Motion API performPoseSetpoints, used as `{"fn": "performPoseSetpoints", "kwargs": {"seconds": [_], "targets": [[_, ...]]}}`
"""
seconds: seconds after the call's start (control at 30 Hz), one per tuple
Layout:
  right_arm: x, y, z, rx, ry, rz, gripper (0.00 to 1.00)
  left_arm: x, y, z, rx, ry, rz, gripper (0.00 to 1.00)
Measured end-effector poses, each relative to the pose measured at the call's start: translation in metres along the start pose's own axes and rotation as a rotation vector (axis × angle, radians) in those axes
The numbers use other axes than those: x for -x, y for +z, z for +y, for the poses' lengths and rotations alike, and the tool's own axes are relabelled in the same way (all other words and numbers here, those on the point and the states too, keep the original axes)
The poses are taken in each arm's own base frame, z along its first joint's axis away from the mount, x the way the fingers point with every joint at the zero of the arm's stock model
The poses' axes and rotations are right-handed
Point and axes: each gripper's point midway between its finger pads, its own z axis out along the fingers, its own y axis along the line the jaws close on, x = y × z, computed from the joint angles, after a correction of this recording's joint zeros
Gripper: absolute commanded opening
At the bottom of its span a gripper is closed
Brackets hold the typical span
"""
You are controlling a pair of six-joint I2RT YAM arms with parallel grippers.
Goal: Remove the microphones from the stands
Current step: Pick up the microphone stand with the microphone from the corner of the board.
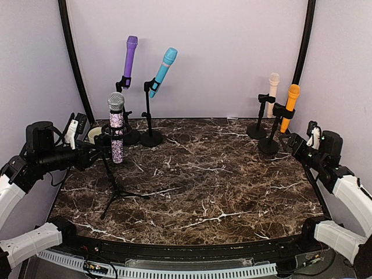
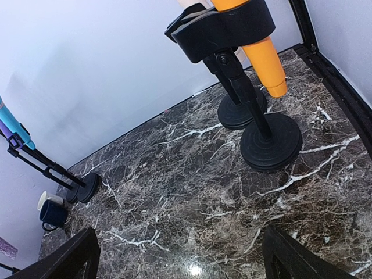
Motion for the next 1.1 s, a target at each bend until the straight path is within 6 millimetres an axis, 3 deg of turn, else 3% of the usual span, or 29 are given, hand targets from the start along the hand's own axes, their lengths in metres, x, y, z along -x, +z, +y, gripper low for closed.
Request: {"fn": "performPoseSetpoints", "kwargs": {"seconds": [0.33,0.43,0.73,0.83,1.03,1.1], "targets": [[0.0,-0.001,0.0,0.001,-0.001,-0.002,0.98,-0.002,0.0,0.0,-0.001,0.051,-0.024,0.1],[0.001,-0.001,0.0,0.001,0.0,-0.002,0.99,-0.003,-0.001,0.0,0.0,0.073,-0.031,0.21],[0.001,-0.001,0.0,0.001,0.003,-0.003,0.98,-0.003,0.001,0.002,0.003,0.132,-0.046,0.29],[0.001,-0.001,0.001,0.002,0.004,-0.003,0.98,-0.013,0.005,0.004,0.002,0.134,-0.021,0.31],[0.0,0.0,0.002,0.005,0.005,-0.001,0.98,-0.018,0.008,0.006,0.007,0.137,-0.005,0.17],[0.0,0.0,0.002,0.005,0.005,-0.001,0.99,-0.018,0.008,0.007,0.014,0.141,-0.006,0.09]]}}
